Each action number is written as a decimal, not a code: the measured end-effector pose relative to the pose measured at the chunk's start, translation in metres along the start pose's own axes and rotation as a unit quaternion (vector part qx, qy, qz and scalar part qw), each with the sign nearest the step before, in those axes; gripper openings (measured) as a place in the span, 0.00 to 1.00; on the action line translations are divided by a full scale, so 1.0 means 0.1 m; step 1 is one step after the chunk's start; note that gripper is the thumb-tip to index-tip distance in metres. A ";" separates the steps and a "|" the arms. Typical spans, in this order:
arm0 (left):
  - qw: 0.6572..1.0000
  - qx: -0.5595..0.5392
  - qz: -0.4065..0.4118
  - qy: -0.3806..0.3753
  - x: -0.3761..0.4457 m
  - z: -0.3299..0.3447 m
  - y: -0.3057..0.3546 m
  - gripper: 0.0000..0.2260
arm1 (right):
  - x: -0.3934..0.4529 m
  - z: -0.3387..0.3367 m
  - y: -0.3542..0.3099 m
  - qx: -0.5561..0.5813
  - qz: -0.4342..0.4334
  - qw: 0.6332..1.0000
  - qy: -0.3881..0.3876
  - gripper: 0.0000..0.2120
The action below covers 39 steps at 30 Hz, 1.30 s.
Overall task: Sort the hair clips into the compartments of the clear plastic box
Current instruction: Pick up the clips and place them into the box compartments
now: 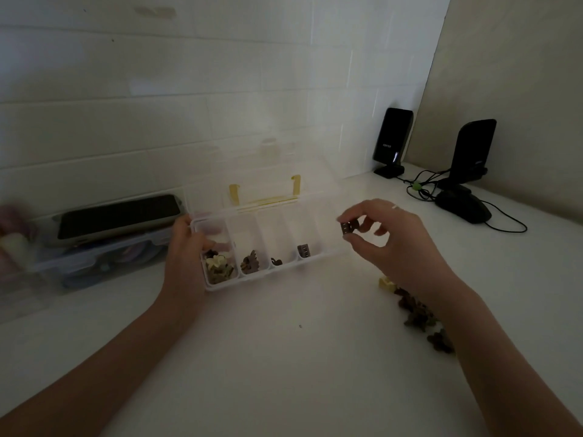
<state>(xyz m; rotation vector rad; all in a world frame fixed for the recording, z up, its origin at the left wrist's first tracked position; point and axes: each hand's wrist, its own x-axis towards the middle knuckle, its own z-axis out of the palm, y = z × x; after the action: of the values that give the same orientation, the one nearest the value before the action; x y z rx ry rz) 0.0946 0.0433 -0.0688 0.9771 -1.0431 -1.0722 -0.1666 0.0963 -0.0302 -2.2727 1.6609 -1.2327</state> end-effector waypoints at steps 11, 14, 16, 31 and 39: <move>1.000 0.013 0.018 -0.012 0.04 -0.05 -0.07 0.17 | -0.01 -0.01 0.09 -0.135 0.066 0.987 0.062 0.07; 1.000 0.007 0.008 -0.007 0.04 -0.05 -0.06 0.17 | 0.00 -0.16 0.17 -0.136 0.129 0.982 -0.031 0.13; 1.000 0.005 0.008 -0.007 0.04 -0.04 -0.06 0.17 | -0.01 -0.23 0.19 -0.046 0.184 0.969 -0.159 0.16; 1.000 0.009 0.022 -0.012 0.02 -0.01 -0.05 0.18 | -0.09 -0.26 0.32 -0.110 0.234 0.920 -0.295 0.08; 1.000 -0.001 0.017 -0.017 0.02 -0.01 -0.04 0.18 | -0.05 -0.30 0.22 0.038 0.171 0.954 -0.243 0.07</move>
<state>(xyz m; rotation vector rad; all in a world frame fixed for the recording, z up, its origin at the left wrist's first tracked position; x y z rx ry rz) 0.0947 0.0409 -0.0725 0.9397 -1.0819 -1.0647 -0.2029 0.1029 -0.0234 -1.9199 1.6730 -0.5901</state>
